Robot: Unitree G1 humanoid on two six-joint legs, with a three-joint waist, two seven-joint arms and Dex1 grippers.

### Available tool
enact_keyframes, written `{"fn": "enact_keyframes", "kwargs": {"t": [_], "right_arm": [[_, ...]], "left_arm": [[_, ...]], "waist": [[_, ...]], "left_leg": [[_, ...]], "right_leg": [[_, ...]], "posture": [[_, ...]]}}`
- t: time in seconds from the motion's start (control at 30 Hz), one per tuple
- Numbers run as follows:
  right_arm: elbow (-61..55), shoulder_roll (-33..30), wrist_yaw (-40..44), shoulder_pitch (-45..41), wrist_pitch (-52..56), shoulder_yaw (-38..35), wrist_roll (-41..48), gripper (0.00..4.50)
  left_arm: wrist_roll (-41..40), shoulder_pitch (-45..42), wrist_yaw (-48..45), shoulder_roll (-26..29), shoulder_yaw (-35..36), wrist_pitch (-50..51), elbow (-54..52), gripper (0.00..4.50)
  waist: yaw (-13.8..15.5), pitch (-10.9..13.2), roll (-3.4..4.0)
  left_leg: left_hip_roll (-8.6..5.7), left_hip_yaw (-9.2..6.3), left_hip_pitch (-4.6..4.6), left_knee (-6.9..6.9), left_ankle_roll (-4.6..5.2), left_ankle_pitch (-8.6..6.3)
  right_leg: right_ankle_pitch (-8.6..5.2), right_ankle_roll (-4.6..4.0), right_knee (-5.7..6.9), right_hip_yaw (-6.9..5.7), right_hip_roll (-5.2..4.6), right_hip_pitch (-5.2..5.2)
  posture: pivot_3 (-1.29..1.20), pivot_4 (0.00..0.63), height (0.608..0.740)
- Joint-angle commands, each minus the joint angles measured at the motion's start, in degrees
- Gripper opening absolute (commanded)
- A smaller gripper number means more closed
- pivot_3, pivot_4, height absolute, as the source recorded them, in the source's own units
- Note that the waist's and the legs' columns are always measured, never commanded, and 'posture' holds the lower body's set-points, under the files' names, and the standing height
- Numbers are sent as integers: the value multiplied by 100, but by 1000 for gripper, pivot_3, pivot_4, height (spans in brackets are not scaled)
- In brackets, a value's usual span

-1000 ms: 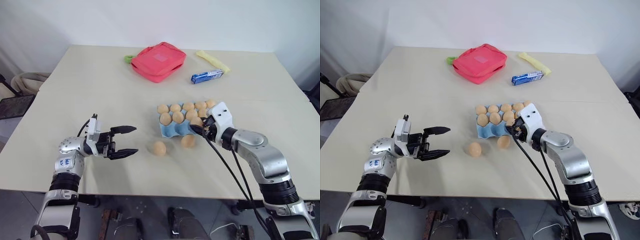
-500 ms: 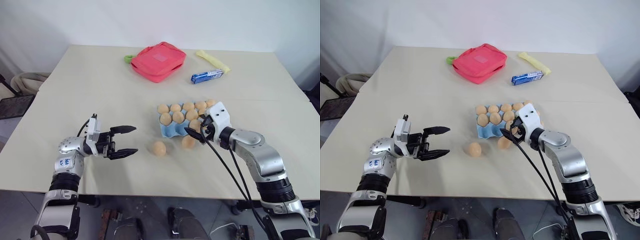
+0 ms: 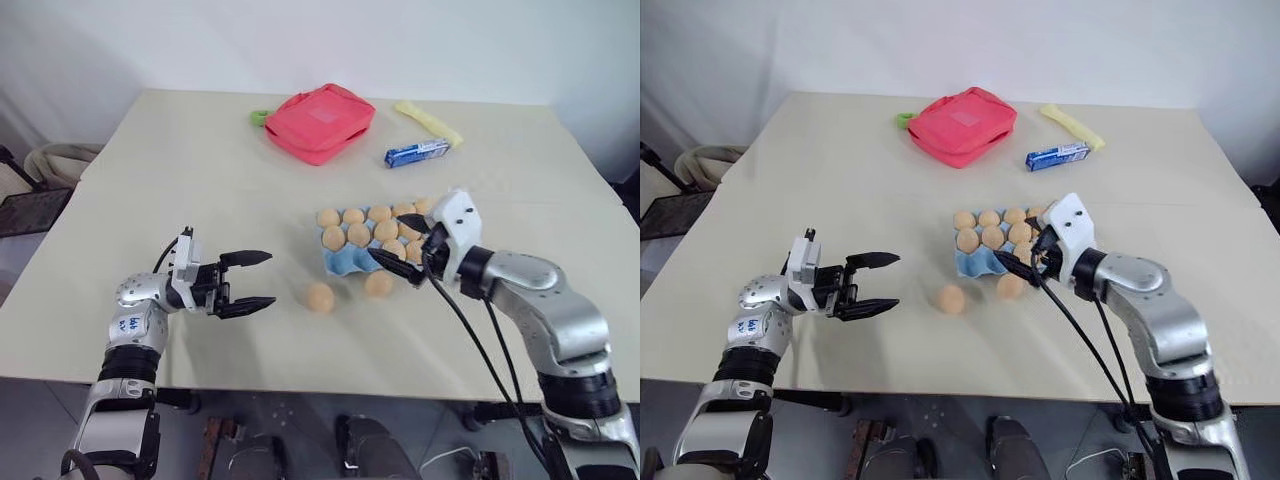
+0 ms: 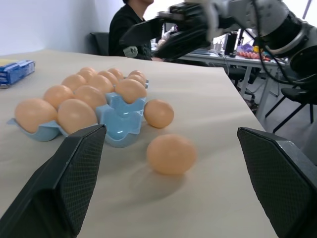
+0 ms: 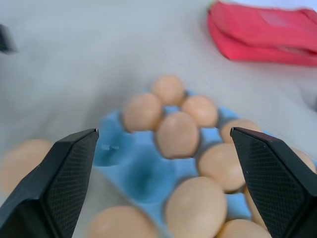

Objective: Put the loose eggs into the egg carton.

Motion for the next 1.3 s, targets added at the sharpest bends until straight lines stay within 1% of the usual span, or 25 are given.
{"fn": "enact_keyframes", "kwargs": {"t": [0.03,0.17,0.27,0.33,0.5,0.63,0.73,0.77,0.9,1.0,1.1,1.3], "right_arm": [[-697,-312,269,480,132,-623,563,4457],[-1209,-435,448,1239,-50,-1171,991,4457],[-1596,-404,577,2019,-235,-1565,1243,4457],[-1792,-346,641,2627,-434,-1768,1262,4457],[-1935,-310,664,3480,-812,-1956,1212,4457],[-1854,-305,564,3815,-1027,-1970,1088,4457],[-1654,-291,411,3821,-1080,-1750,913,4457],[-1514,-243,270,3691,-1028,-1541,794,4457],[-971,14,-228,3002,-937,-703,307,4457],[-695,190,-452,2577,-949,-249,27,4457],[-434,525,-799,1919,-769,287,-232,4457],[-73,924,-1266,1284,-441,741,-567,4457]], "left_arm": [[-41,15,-49,58,113,-42,-111,4500],[-42,45,-53,70,142,-36,-128,4500],[-46,62,-62,73,162,-24,-142,4500],[-40,83,-93,91,148,26,-156,4500],[-27,151,-209,153,115,87,-178,4500],[-16,119,-242,181,112,74,-115,4500],[-5,92,-242,179,96,62,-90,4500],[-2,84,-227,165,86,63,-98,4500],[-5,74,-183,116,55,72,-145,4500],[-7,68,-178,107,40,76,-147,4500],[-13,81,-145,86,24,88,-193,4500],[-46,192,-77,87,40,115,-350,4500]], "waist": [[14,0,0],[31,0,-1],[46,0,-1],[62,0,-1],[67,-1,-3],[87,-2,-5],[90,-2,-5],[89,-3,-6],[62,-3,-9],[63,-3,-9],[45,-3,-8],[35,-3,-8]], "left_leg": [[-1,0,-1,2,2,-1],[-3,1,-1,8,9,-4],[-1,-2,4,6,8,-3],[-1,-3,5,6,8,-2],[-5,3,10,10,12,-1],[-6,1,15,12,15,2],[-6,1,15,12,15,3],[-7,2,15,12,15,3],[-6,2,16,11,15,3],[-5,0,16,7,12,3],[-3,0,14,4,7,1],[-1,-1,10,2,1,0]], "right_leg": [[0,0,-1,0,-1,0],[1,1,1,1,-2,2],[1,2,4,0,1,5],[1,2,5,0,2,6],[4,7,5,5,-1,11],[5,8,5,4,-2,16],[5,7,5,6,-2,16],[5,7,5,6,-2,16],[2,0,5,7,-2,15],[-3,-8,5,6,-1,13],[-2,-6,5,5,0,10],[-3,-7,4,3,0,7]], "posture": [[0,150,740],[0,150,740],[0,150,740],[0,150,740],[0,150,740],[0,150,740],[0,150,740],[0,150,740],[0,150,740],[0,150,740],[0,150,740],[0,150,740]]}}
